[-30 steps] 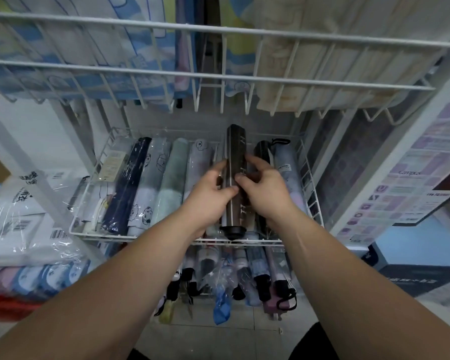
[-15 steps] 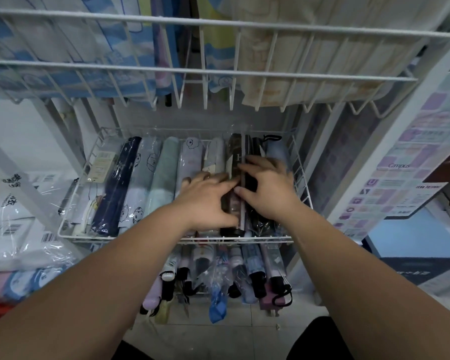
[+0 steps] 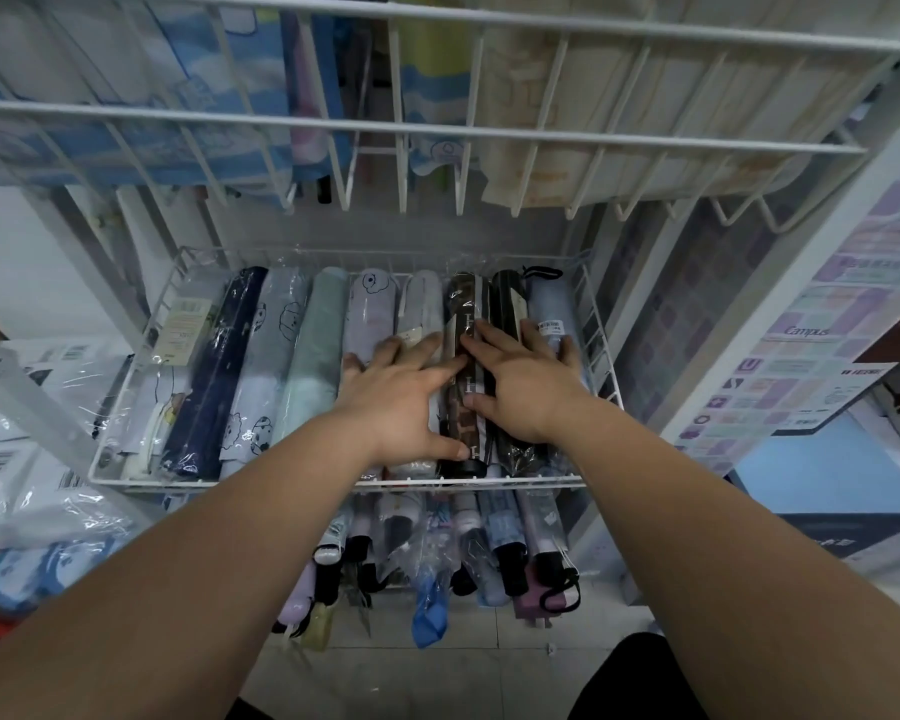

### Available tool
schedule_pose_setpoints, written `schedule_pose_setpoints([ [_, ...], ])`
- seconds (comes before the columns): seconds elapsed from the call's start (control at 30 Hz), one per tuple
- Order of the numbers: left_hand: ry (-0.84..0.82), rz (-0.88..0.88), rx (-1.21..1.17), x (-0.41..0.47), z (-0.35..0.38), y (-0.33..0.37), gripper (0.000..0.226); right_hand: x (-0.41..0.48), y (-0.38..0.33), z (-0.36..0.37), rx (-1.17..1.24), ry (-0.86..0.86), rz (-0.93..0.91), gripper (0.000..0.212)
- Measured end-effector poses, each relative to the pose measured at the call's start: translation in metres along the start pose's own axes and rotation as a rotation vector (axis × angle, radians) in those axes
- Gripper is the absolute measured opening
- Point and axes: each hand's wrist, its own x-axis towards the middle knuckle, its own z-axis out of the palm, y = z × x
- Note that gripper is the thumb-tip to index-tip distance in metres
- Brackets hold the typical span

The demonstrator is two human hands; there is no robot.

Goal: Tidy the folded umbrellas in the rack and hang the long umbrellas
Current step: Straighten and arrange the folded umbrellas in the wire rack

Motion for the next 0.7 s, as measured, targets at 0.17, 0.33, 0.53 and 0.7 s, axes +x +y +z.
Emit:
schedule_pose_setpoints([
  [0.17, -0.027, -0.026, 0.023, 0.002, -0.002, 0.005, 0.112, -0.001, 0.000, 0.001, -0.019, -0.014, 0.009, 0.075],
  [0.33, -0.013, -0.034, -0.020, -0.003, -0.001, 0.010, 0.108, -0.009, 0.002, 0.002, 0.000, 0.026, -0.014, 0.074],
  [0.53, 0.322, 0.004, -0.287, -0.013, 0.007, 0.016, 0.074, -0.038, 0.009, 0.006, 0.166, 0.256, -0.076, 0.063],
  [0.7, 0.492, 0.258, -0.489, -0.005, 0.012, 0.049, 0.048, -0.086, 0.014, 0.020, 0.369, 0.612, 0.001, 0.035],
])
